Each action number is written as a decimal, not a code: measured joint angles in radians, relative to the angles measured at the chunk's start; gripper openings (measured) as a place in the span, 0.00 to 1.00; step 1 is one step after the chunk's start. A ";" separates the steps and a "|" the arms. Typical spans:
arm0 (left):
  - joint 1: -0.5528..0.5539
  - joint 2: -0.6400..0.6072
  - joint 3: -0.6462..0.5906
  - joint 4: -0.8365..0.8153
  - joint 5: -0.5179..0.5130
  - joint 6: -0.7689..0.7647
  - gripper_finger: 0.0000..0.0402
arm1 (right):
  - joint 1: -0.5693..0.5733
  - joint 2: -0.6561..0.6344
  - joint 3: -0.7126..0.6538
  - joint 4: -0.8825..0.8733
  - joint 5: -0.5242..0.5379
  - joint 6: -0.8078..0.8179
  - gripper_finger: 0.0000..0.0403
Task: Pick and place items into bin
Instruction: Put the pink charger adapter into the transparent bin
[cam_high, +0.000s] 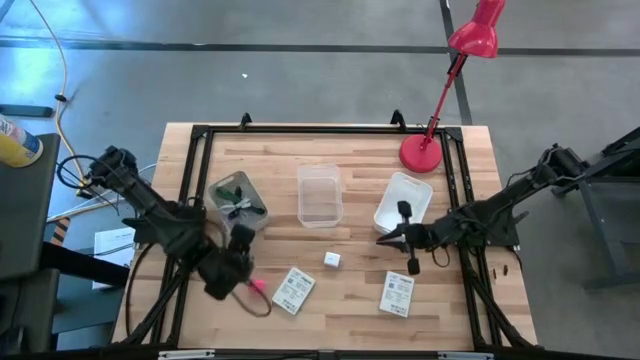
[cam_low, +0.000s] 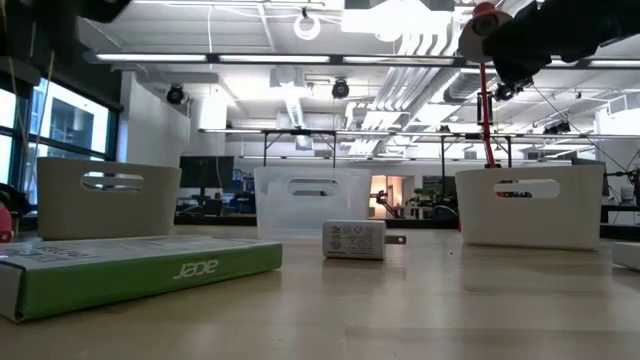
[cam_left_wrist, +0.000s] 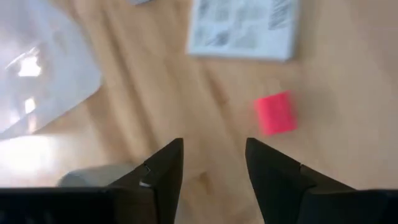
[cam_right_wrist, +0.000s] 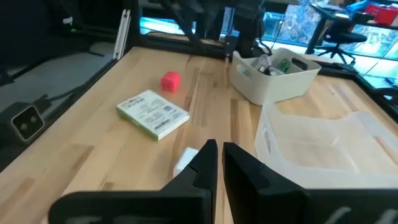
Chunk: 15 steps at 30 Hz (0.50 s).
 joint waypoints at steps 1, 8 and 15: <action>-0.022 0.010 0.000 0.014 -0.003 -0.020 0.39 | 0.000 0.003 0.000 0.000 0.000 -0.001 0.04; -0.060 0.129 -0.001 0.034 -0.001 -0.106 0.43 | 0.000 0.006 0.000 0.000 0.000 -0.001 0.05; -0.031 0.233 -0.002 0.106 0.082 -0.107 0.50 | 0.001 0.006 0.000 0.000 -0.030 0.006 0.04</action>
